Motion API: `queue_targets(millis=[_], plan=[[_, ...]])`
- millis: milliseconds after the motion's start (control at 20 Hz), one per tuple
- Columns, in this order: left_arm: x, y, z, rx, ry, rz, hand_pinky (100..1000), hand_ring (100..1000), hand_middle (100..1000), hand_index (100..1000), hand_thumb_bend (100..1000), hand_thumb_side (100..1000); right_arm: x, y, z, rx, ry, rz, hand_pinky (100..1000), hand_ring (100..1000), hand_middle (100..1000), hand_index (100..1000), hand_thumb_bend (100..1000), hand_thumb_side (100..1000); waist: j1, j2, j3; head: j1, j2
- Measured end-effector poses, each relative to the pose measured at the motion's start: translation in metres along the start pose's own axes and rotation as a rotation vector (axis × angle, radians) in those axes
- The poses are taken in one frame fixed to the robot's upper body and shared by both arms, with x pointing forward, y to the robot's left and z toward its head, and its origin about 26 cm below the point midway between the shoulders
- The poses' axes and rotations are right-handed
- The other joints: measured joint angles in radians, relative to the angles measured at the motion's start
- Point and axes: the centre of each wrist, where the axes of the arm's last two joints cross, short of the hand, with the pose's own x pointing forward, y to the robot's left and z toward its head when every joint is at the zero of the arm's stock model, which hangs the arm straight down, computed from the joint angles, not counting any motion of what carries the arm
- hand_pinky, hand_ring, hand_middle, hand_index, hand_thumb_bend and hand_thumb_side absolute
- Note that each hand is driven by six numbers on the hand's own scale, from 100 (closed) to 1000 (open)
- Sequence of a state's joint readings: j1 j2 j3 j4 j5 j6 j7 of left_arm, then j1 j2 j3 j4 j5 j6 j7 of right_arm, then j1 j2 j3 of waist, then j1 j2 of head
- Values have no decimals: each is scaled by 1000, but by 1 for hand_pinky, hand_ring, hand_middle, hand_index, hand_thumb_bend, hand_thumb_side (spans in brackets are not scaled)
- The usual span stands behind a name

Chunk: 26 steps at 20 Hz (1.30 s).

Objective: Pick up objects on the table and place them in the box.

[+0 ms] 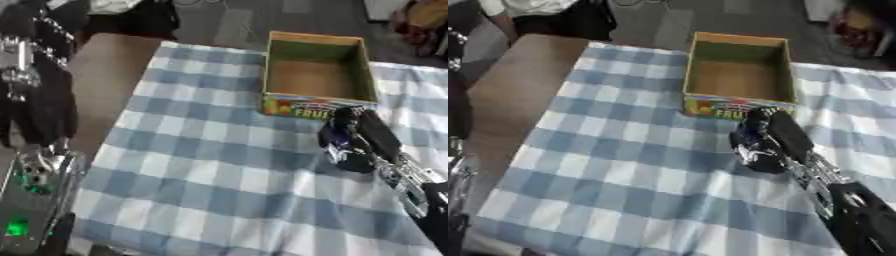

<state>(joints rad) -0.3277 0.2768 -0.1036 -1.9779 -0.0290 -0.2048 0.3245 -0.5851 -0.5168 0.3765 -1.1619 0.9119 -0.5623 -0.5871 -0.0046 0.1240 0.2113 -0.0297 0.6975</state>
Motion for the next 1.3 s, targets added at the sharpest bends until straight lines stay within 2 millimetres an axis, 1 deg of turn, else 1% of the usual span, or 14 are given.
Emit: queue_targets(millis=[300, 500, 650, 1000, 1100, 1200, 1300], plan=[[0, 0, 0, 0, 0, 0, 855, 748, 865, 852, 286, 1000, -6, -17, -4, -67, 73, -37, 100, 100, 100, 132, 100, 946, 0, 0, 0, 3, 1], [0, 0, 0, 0, 0, 0, 855, 748, 865, 852, 286, 1000, -11, -30, -12, -86, 95, -61, 100, 100, 100, 133, 100, 946, -1, 0, 0, 4, 1], [0, 0, 0, 0, 1, 0, 855, 748, 865, 852, 285, 1000, -15, -44, -26, -92, 80, -54, 100, 100, 100, 134, 100, 951, -1, 0, 0, 4, 2], [0, 0, 0, -3, 4, -1, 855, 748, 863, 852, 285, 1000, -23, -62, -54, -3, 25, -24, 100, 100, 100, 137, 100, 956, -3, 0, 0, 4, 11], [0, 0, 0, -3, 4, -2, 855, 748, 864, 852, 286, 1000, -28, -70, -68, 10, 7, -6, 100, 100, 100, 138, 100, 958, -4, 0, 0, 4, 14], [0, 0, 0, -5, 6, -2, 856, 749, 864, 852, 287, 1000, -31, -74, -78, 23, 0, 4, 100, 100, 100, 138, 100, 958, -4, 0, 3, 4, 15], [0, 0, 0, -6, 5, -2, 856, 749, 864, 852, 288, 1000, -35, -75, -85, 35, -2, 13, 100, 100, 100, 139, 100, 960, -9, 8, 11, 4, 15]])
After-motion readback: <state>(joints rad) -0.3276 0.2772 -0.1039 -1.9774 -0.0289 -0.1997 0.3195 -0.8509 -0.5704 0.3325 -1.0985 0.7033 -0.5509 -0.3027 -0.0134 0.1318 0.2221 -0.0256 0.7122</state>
